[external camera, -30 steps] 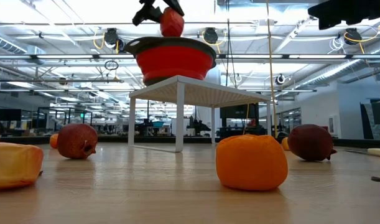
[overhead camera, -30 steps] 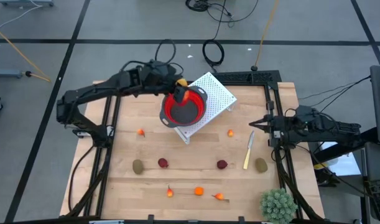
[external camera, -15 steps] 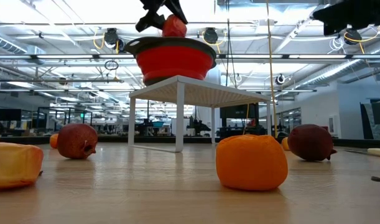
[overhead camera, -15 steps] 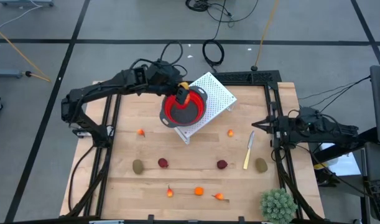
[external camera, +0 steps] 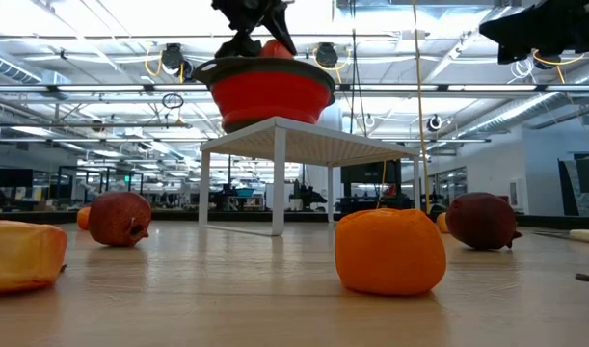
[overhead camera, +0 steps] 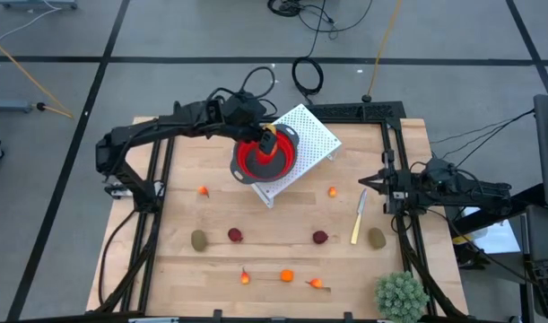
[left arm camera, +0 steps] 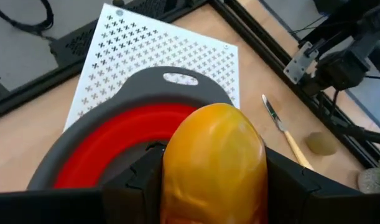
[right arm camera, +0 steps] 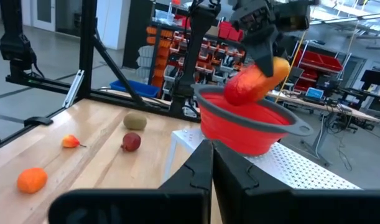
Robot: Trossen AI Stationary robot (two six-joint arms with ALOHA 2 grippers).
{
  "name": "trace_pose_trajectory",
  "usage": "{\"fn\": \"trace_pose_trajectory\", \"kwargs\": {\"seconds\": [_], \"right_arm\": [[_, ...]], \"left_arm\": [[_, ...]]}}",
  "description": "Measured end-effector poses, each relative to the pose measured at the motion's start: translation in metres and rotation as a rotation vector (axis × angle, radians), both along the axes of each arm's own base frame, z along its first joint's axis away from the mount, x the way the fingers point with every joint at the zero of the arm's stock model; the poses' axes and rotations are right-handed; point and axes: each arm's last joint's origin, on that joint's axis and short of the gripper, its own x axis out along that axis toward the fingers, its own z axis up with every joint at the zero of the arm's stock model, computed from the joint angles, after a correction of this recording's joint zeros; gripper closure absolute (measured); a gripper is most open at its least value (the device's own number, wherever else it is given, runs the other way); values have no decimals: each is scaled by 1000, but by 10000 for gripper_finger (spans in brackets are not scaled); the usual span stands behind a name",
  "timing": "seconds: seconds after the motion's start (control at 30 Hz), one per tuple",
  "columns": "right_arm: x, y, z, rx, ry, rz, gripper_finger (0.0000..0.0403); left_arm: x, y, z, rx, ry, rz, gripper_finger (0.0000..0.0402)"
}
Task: Pick & Place Fruit
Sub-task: Put the mango into the red strainer bowl on the shelf
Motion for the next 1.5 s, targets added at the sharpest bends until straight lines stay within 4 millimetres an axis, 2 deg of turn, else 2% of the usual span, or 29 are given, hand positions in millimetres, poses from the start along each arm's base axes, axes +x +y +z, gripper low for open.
{"fn": "trace_pose_trajectory", "kwargs": {"seconds": [0.33, 0.77, 0.9, 1.23, 1.5], "right_arm": [[0, 0, 0, 3, -1, 0, 403], [0, -1, 0, 22, 0, -20, 403], [0, -1, 0, 18, 0, -22, 403], [0, -1, 0, 18, 0, -23, 403], [0, -1, 0, 18, -1, -23, 403]], "left_arm": [[12, 5, -24, -109, 76, 36, 208], [17, 8, -31, -79, 97, 78, 208], [23, 10, -41, -101, 124, 76, 208], [25, 15, -44, -148, 111, 58, 207], [25, 15, -45, -139, 115, 59, 158]]}}
